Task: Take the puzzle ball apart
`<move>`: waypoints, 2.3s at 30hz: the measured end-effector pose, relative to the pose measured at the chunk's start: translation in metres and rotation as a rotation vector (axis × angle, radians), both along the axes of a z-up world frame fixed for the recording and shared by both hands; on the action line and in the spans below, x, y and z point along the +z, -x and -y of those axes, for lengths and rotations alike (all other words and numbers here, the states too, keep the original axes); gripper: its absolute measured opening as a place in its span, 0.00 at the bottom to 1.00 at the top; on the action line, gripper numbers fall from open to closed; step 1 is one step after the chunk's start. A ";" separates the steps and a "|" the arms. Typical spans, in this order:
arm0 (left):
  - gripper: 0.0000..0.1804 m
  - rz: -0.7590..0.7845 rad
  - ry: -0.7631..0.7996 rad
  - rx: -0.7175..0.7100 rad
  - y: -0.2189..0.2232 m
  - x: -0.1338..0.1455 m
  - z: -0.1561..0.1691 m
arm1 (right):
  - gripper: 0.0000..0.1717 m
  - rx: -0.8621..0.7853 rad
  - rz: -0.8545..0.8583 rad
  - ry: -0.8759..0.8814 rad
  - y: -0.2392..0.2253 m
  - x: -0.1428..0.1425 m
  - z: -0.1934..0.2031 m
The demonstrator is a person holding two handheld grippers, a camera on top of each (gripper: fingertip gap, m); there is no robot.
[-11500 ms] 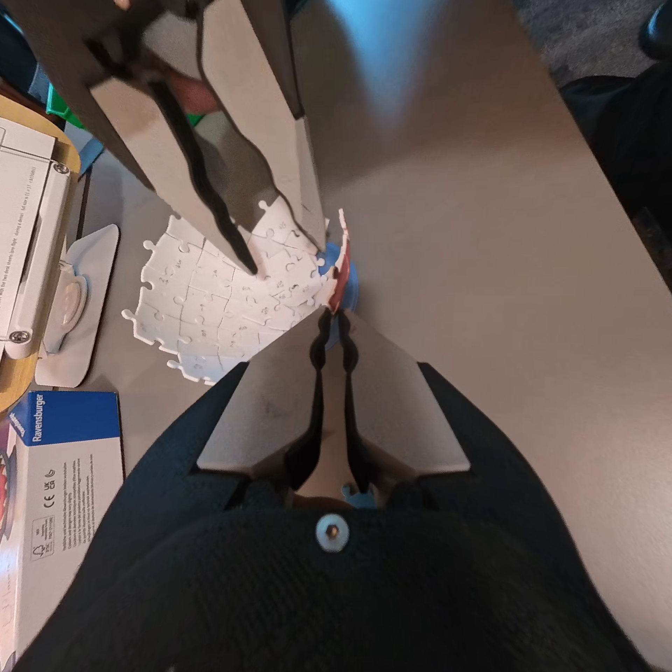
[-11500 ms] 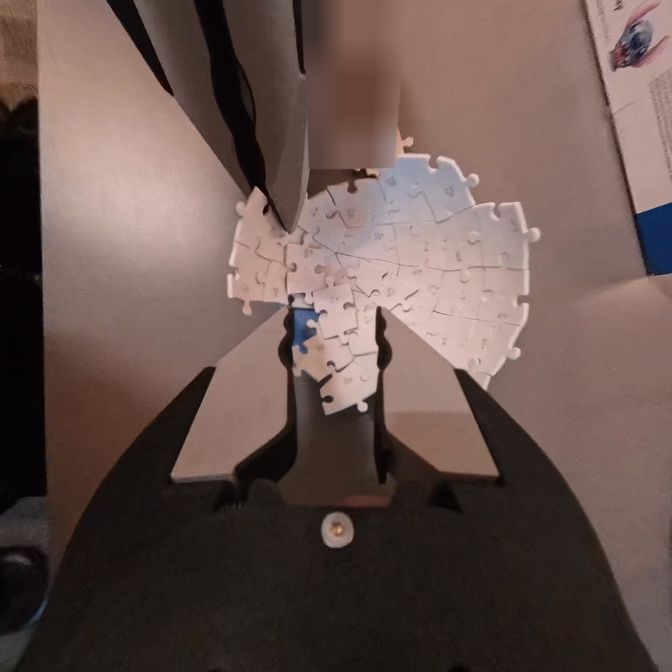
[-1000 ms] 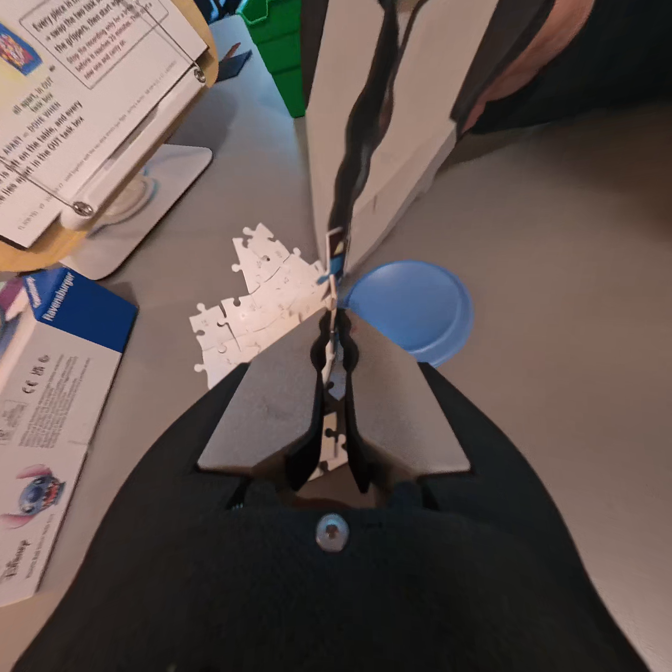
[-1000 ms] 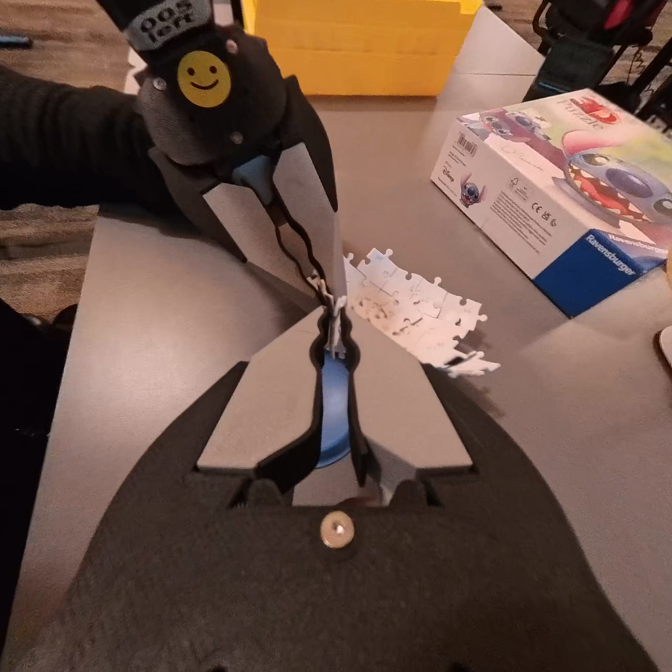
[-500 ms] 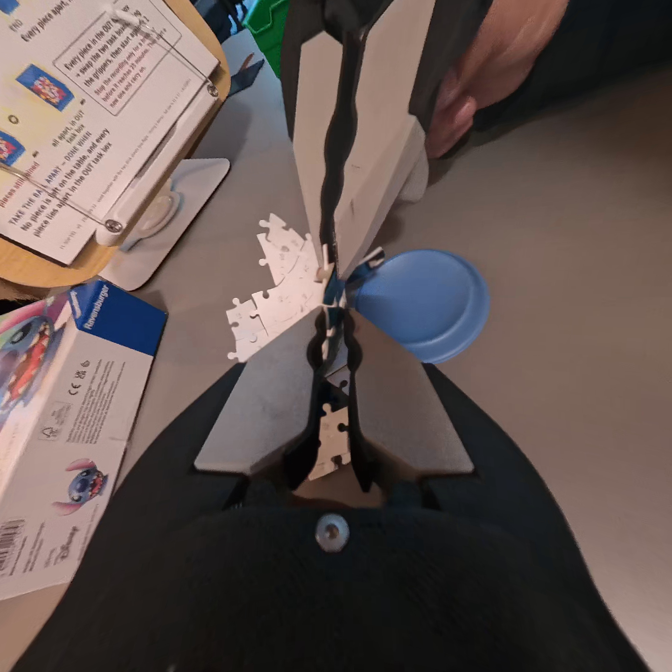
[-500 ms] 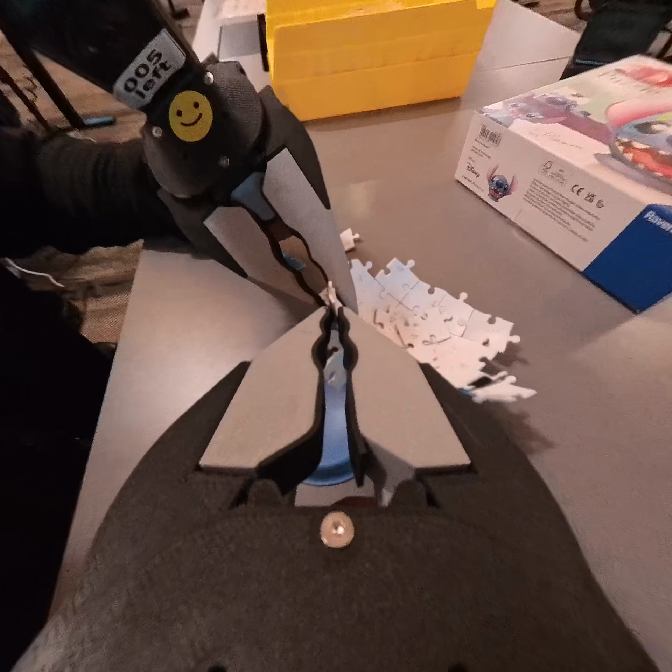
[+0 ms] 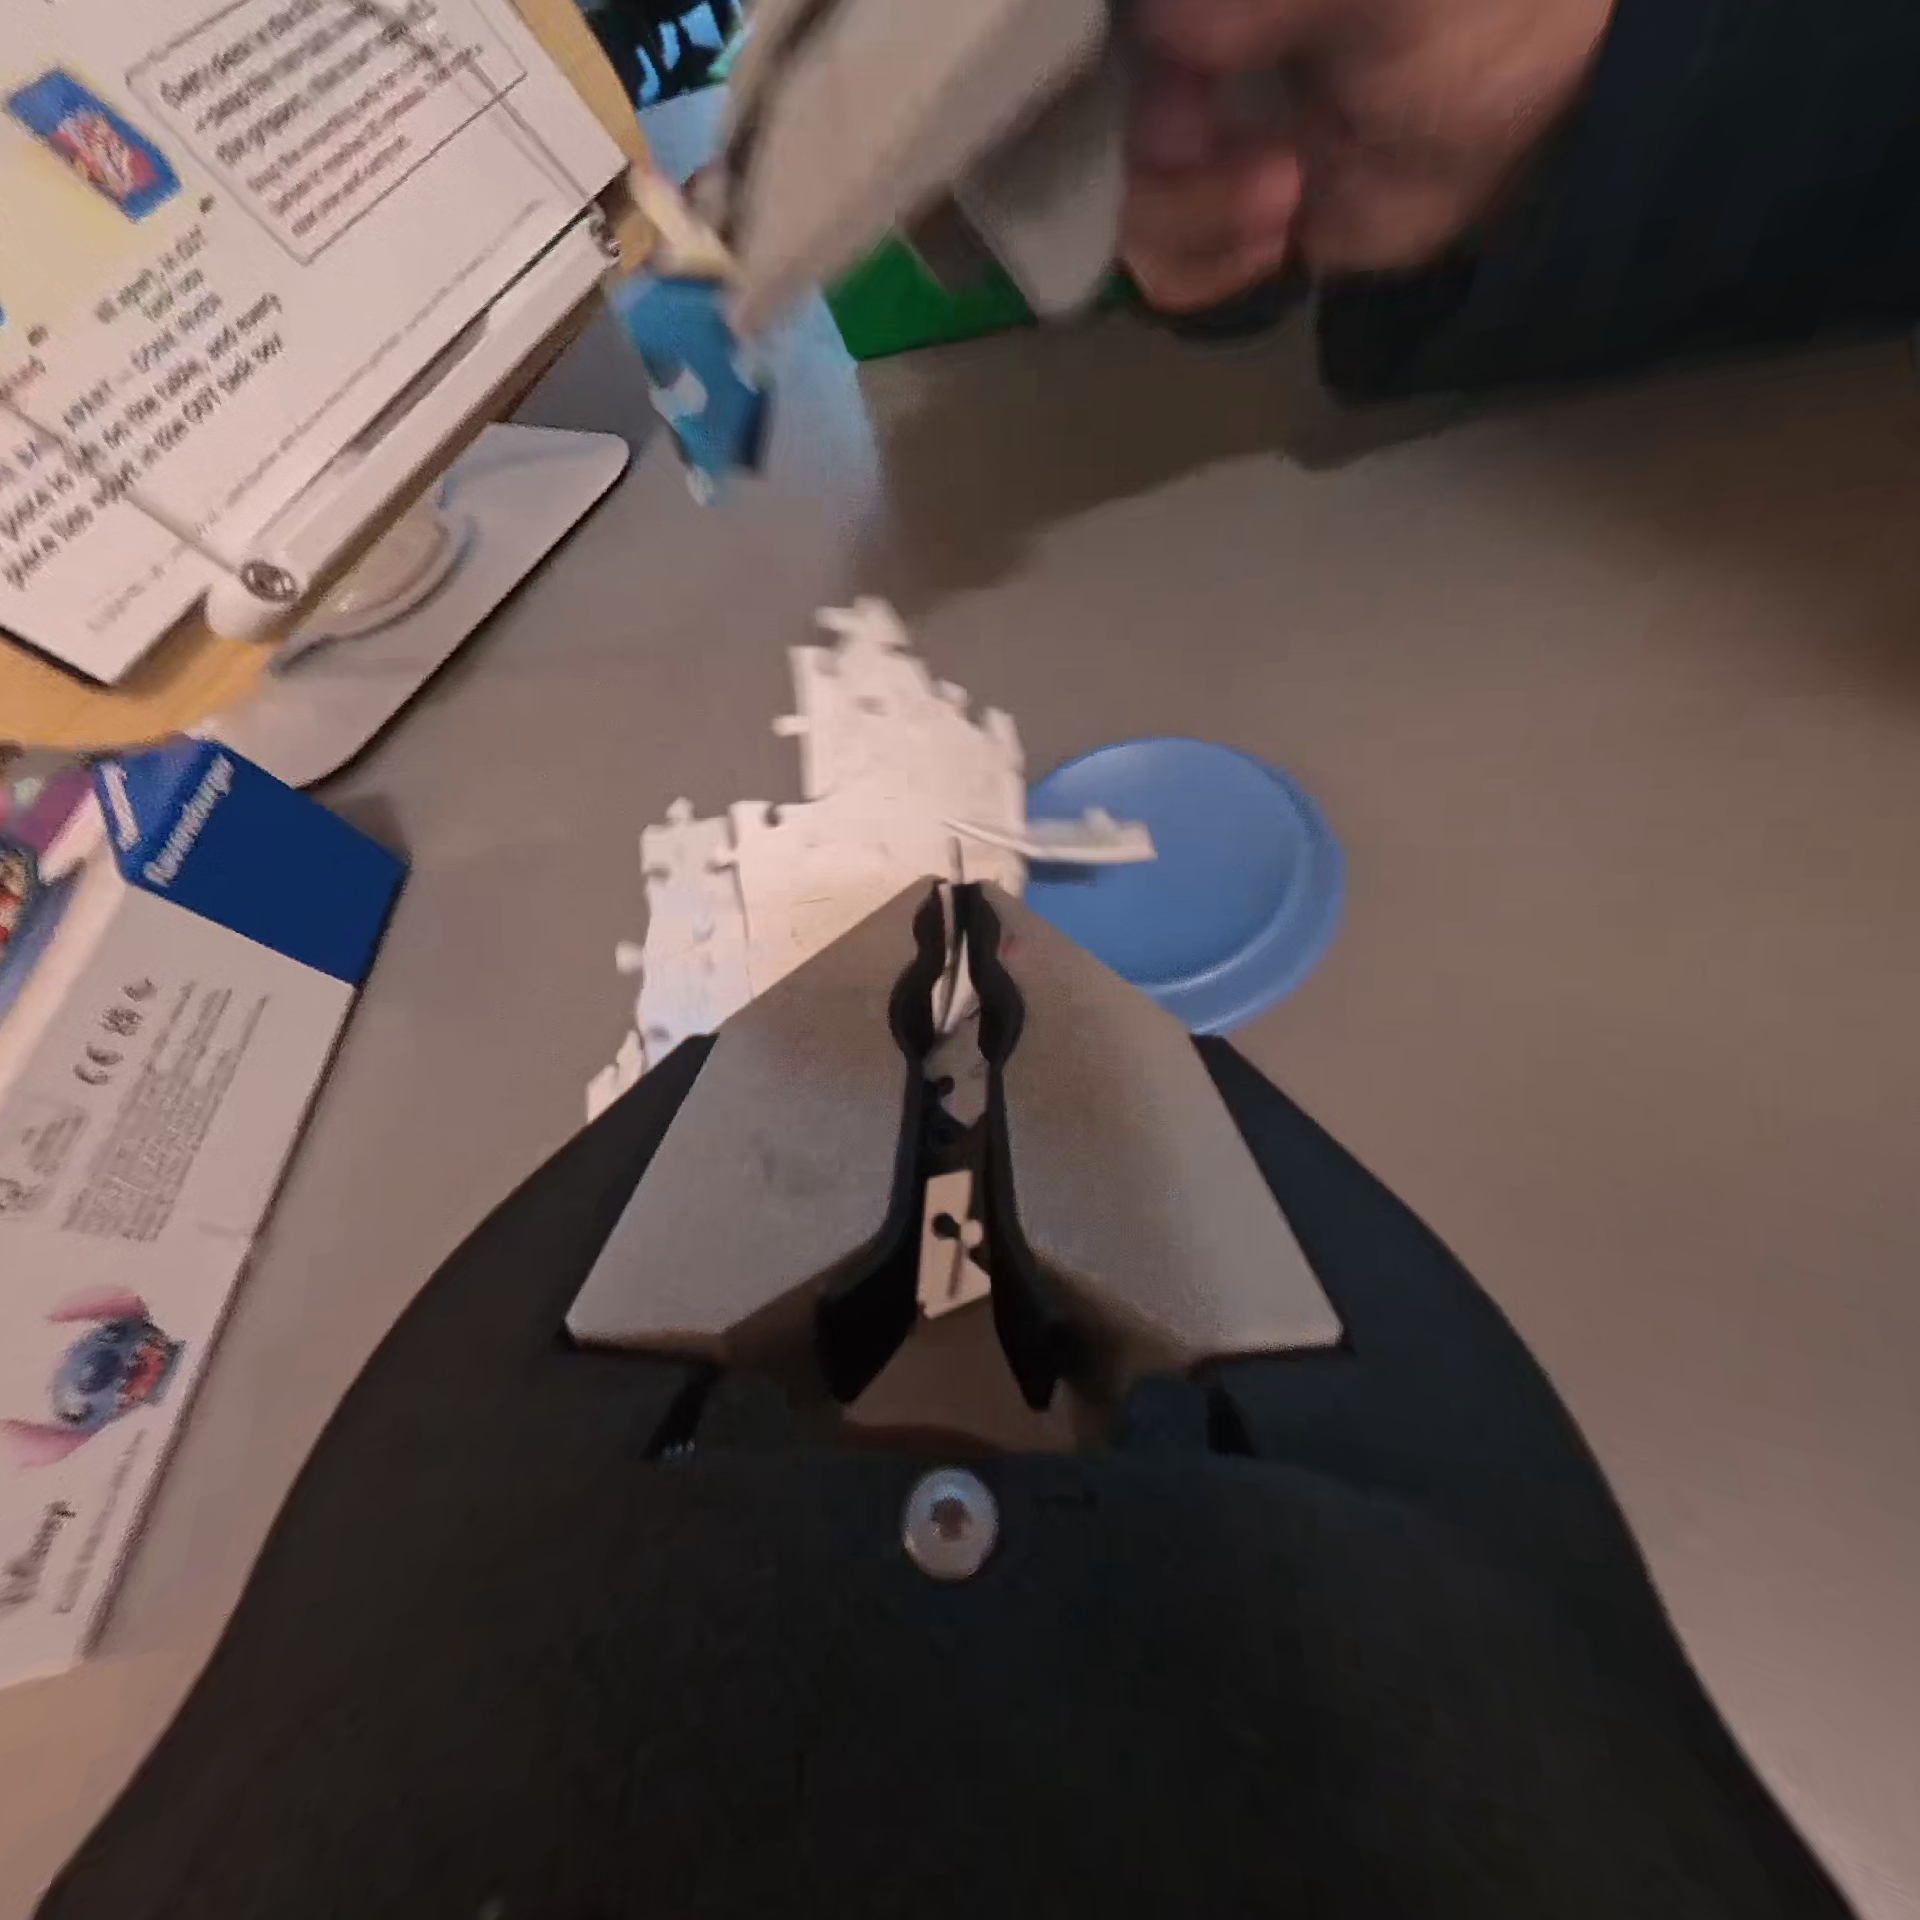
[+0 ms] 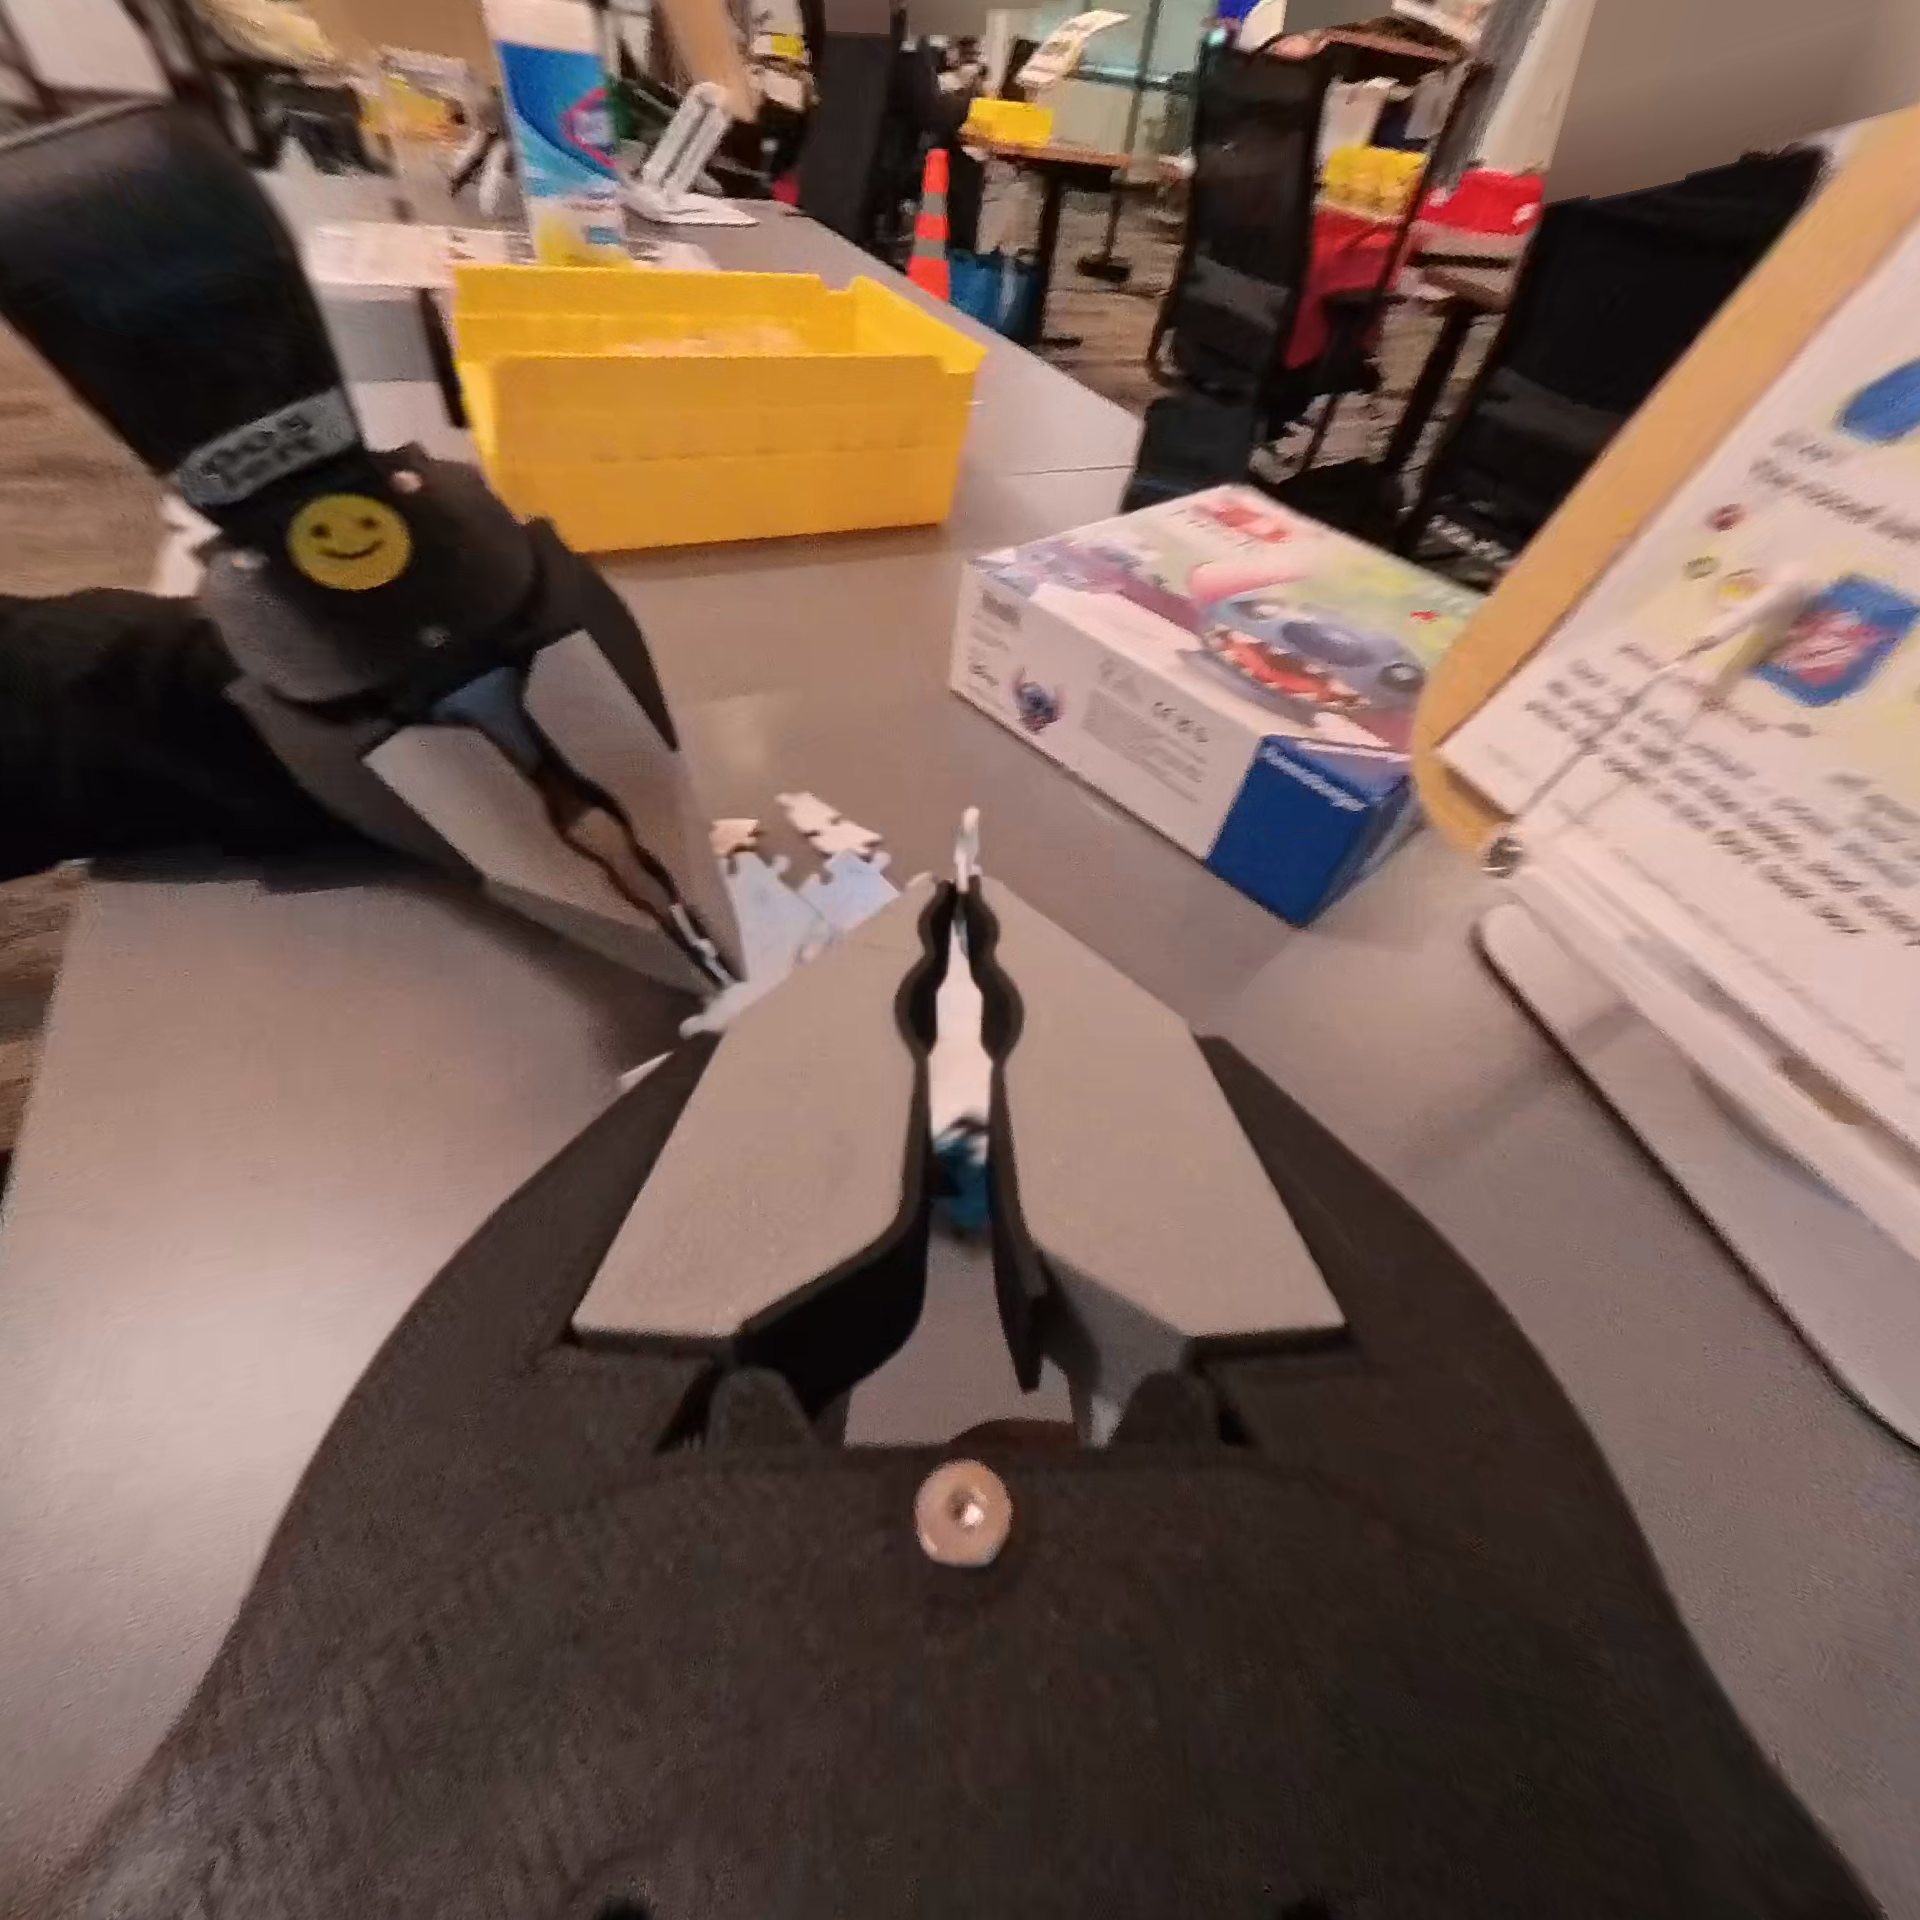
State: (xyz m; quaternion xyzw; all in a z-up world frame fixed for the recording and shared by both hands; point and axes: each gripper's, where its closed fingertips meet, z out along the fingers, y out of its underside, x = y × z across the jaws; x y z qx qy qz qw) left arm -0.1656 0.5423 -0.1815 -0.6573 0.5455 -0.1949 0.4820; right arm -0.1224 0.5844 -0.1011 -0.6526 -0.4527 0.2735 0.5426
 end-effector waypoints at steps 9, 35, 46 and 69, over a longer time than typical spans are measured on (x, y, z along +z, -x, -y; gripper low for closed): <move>0.00 -0.121 -0.165 -0.009 -0.001 -0.008 0.001 | 0.00 -0.774 0.460 0.013 -0.227 0.035 -0.035; 0.02 -0.410 -0.160 -0.007 -0.010 -0.033 -0.010 | 0.01 0.198 0.619 -0.116 0.023 -0.099 0.033; 0.01 0.009 0.136 0.084 -0.019 0.001 -0.009 | 0.01 0.114 0.238 -0.055 0.020 -0.054 0.033; 0.00 -0.153 -0.106 -0.080 -0.022 -0.012 0.006 | 0.07 0.217 0.410 -0.115 0.026 -0.075 0.039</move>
